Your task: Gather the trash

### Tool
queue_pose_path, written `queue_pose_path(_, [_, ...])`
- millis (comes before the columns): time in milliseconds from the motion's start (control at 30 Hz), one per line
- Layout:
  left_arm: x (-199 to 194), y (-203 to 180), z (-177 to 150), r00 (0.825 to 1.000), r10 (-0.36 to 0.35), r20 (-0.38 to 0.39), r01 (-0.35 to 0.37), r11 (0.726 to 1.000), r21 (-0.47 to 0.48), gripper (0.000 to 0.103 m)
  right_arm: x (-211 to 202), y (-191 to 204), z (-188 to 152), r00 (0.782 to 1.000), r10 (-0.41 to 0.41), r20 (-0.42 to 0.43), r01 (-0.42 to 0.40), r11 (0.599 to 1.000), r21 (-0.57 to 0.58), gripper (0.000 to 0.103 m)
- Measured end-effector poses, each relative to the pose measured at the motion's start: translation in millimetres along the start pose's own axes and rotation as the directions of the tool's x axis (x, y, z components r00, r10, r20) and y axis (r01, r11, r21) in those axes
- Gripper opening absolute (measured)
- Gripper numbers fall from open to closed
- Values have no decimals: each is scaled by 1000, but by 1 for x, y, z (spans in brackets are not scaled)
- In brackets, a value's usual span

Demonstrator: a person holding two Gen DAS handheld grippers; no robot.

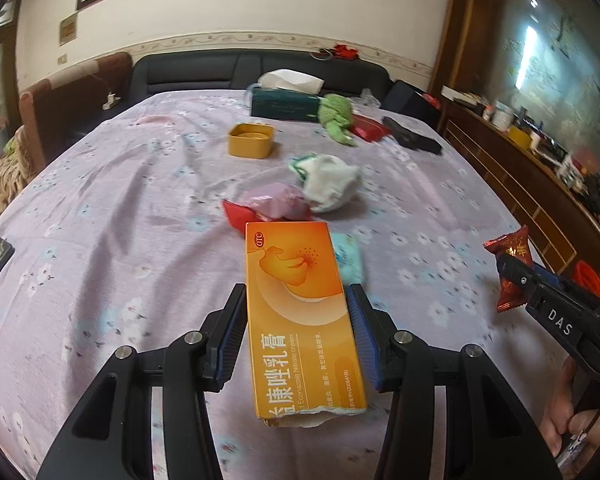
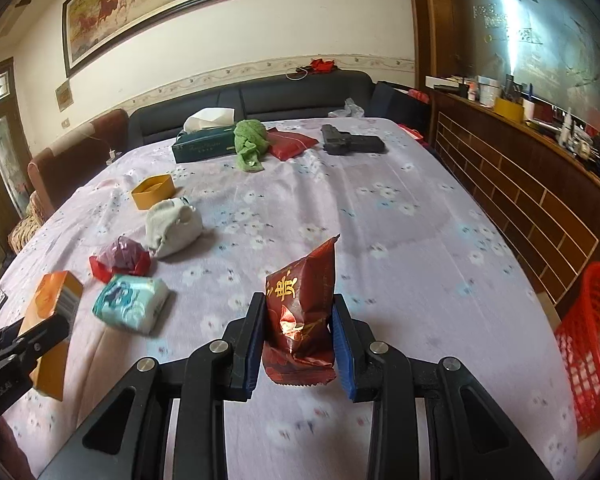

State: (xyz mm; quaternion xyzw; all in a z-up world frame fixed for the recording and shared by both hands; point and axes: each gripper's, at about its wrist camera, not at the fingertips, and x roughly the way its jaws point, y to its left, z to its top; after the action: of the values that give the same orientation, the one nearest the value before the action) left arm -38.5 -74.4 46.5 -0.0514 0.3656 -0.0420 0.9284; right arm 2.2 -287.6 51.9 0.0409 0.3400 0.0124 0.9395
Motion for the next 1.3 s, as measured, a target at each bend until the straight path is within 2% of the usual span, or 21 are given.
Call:
queue_pose_path(167, [-2, -22, -9, 999, -33, -16, 34, 998, 54, 48, -19, -11, -16, 999, -33, -5, 33, 999, 8, 34])
queue_pose_path(333, [-1, -40, -16, 999, -41, -29, 44, 993, 106, 48, -29, -29, -26, 999, -19, -39, 22, 998, 62, 34])
queue_pose_path(567, [0, -52, -19, 999, -35, -41, 41, 990, 137, 48, -38, -35, -29, 999, -3, -40, 6, 996, 87, 34])
queue_pose_path(667, [3, -52, -19, 999, -23, -49, 29, 990, 141, 48, -41, -35, -29, 999, 8, -37, -4, 996, 94, 34])
queue_pose_path(767, [10, -40, -16, 993, -54, -104, 64, 994, 91, 48, -43, -36, -28, 999, 16, -35, -12, 995, 97, 34])
queue_pose_path(933, [13, -24, -19, 986, -65, -152, 78, 994, 79, 48, -47, -42, -28, 999, 28, -29, -24, 993, 114, 34])
queue_pose_path(1100, [11, -29, -22, 985, -48, -166, 67, 991, 112, 60, -51, -42, -29, 999, 44, -18, -42, 992, 121, 34])
queue_pose_path(1200, [10, -33, -25, 976, -79, -205, 107, 985, 132, 66, -51, -42, -29, 998, 53, -20, -50, 992, 118, 34])
queue_pose_path(1300, [9, -41, -32, 972, -71, -226, 113, 977, 182, 67, -53, -44, -30, 998, 56, -17, -54, 991, 119, 34])
